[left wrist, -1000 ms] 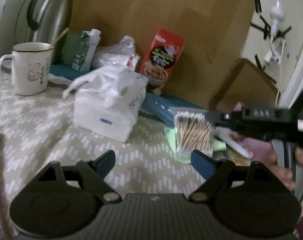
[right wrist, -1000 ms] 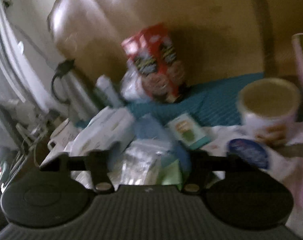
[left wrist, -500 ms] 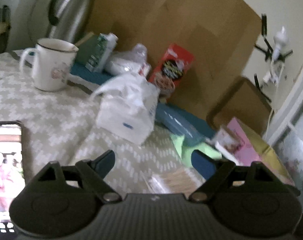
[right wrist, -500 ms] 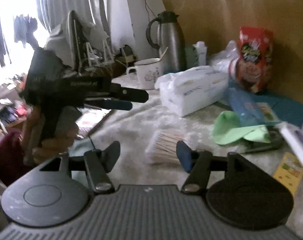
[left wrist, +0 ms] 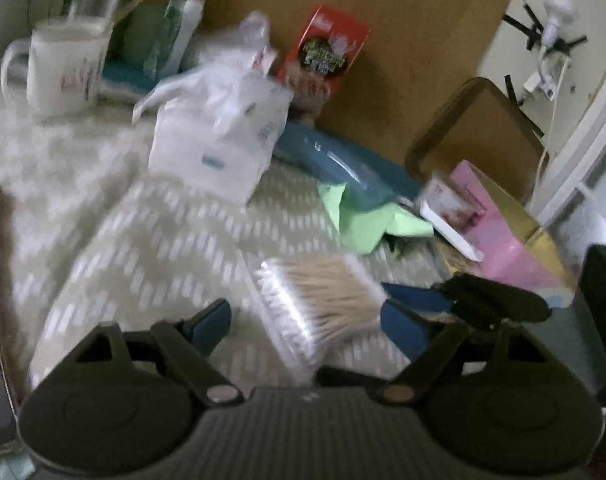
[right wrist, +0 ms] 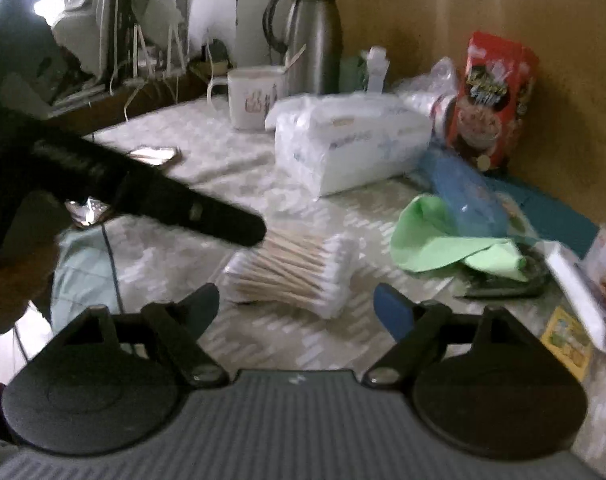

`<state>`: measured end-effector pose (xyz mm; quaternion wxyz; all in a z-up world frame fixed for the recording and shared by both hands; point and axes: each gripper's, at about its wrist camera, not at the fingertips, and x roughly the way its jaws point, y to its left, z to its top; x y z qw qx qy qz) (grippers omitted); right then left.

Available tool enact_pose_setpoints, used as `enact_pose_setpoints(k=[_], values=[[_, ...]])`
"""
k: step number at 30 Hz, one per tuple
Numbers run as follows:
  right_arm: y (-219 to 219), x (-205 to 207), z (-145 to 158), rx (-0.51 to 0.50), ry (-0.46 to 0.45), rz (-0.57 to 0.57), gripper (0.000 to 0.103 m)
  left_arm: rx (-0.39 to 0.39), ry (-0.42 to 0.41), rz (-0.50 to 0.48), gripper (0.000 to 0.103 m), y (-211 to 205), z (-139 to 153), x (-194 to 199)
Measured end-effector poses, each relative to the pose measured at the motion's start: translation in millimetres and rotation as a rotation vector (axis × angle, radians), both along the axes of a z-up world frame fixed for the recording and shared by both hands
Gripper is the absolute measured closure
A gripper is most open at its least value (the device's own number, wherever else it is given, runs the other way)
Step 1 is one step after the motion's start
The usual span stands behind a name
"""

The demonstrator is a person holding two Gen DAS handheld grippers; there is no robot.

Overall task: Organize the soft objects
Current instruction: 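Grasp the bundle of cotton swabs with the right tool, then carry the cotton swabs into the pink tin and release them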

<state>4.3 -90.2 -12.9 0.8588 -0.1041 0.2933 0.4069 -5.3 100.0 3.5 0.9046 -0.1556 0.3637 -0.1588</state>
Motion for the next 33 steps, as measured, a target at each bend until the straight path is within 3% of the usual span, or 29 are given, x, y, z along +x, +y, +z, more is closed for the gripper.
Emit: enact_pose_setpoints(k=[1, 3, 7, 12, 18, 24, 27, 28, 30, 33], values=[[1.5, -0.2, -2.6, 0.007, -0.006, -0.005, 0.021, 0.005, 0.001, -0.029, 0.036, -6.5, -0.3, 0.8], [2.5, -8.6, 0.3, 0.014, -0.038, 0.002, 0.048, 0.061, -0.012, -0.034, 0.037, -21.6, 3.1, -1.1], [-15.9, -20.2, 5.7, 0.010, -0.079, -0.096, 0.058, 0.026, -0.017, -0.101, 0.038, -37.4, 8.9, 1.5], [-56.8, -39.6, 14.7, 0.048, -0.164, -0.251, 0.059, 0.019, -0.087, -0.237, 0.038, -86.0, 31.1, 6.5], [-121.8, -51.0, 35.5, 0.070, -0.323, -0.506, 0.059, 0.052, -0.219, -0.437, 0.038, -177.3, 66.9, 30.2], [-200.3, -36.5, 44.8, 0.104, -0.339, -0.724, 0.059, 0.092, -0.286, -0.578, 0.038, -274.0, 75.5, 54.4], [-229.0, -22.3, 41.3, 0.101, -0.317, -0.790, 0.059, 0.118, -0.278, -0.597, 0.037, -309.6, 70.0, 71.5], [-239.0, -16.1, 39.4, 0.108, -0.302, -0.809, 0.059, 0.133, -0.285, -0.589, 0.033, -319.7, 68.1, 76.9], [-250.8, 1.4, 36.5, 0.116, -0.278, -0.843, 0.058, 0.200, -0.319, -0.546, 0.021, -338.9, 62.6, 88.0], [-257.6, 32.2, 25.9, 0.053, -0.273, -0.936, 0.057, 0.298, -0.307, -0.472, 0.021, -358.1, 50.8, 103.2]])
